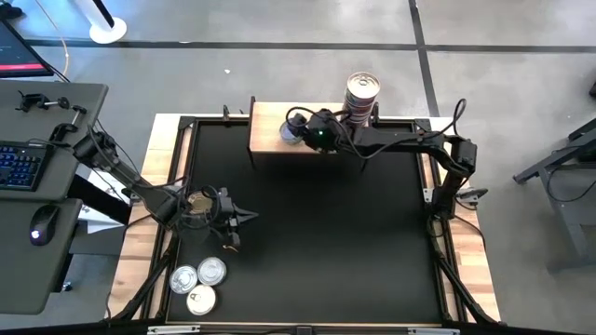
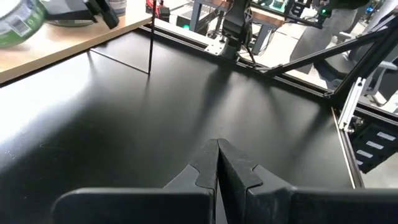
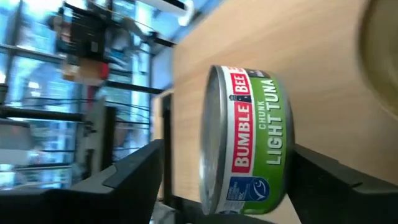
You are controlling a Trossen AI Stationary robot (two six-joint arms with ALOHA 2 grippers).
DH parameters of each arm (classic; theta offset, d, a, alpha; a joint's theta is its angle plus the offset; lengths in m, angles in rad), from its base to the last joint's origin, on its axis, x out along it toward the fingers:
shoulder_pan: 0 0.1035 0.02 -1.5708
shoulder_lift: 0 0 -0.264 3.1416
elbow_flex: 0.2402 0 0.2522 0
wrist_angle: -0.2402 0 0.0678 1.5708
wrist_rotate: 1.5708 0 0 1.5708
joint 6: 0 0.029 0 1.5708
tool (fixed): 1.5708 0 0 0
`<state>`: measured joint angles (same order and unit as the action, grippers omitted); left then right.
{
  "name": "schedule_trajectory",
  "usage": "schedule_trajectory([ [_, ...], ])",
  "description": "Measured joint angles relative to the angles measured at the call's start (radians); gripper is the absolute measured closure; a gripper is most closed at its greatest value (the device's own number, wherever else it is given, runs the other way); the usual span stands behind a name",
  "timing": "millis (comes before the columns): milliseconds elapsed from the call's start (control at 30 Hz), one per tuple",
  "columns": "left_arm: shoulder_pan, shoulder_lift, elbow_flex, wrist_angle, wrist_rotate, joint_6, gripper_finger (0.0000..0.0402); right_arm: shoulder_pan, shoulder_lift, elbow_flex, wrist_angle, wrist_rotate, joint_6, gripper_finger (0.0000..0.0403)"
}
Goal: Stack canned seafood by type on shelf
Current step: Put the white and green tuna can on the shelf
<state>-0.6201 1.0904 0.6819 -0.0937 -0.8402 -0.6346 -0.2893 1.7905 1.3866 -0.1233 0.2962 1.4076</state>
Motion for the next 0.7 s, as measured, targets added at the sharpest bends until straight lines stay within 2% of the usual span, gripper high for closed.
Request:
schedule_trajectory([
  [200,0.0,-0.017,0.0,-0.035,-0.003,0.0,0.0401,0.0,0.0,0.048,-0.151,0.02,0.002,0.0112],
  [467,0.0,-0.035,0.0,-0.067,-0.018,-0.001,0.0401,0.004,-0.001,0.115,-0.221,0.092,-0.002,0.0112],
  [700,0.0,-0.037,0.0,-0.077,-0.024,-0.008,0.0401,0.004,-0.002,0.133,-0.285,0.092,-0.003,0.0112],
])
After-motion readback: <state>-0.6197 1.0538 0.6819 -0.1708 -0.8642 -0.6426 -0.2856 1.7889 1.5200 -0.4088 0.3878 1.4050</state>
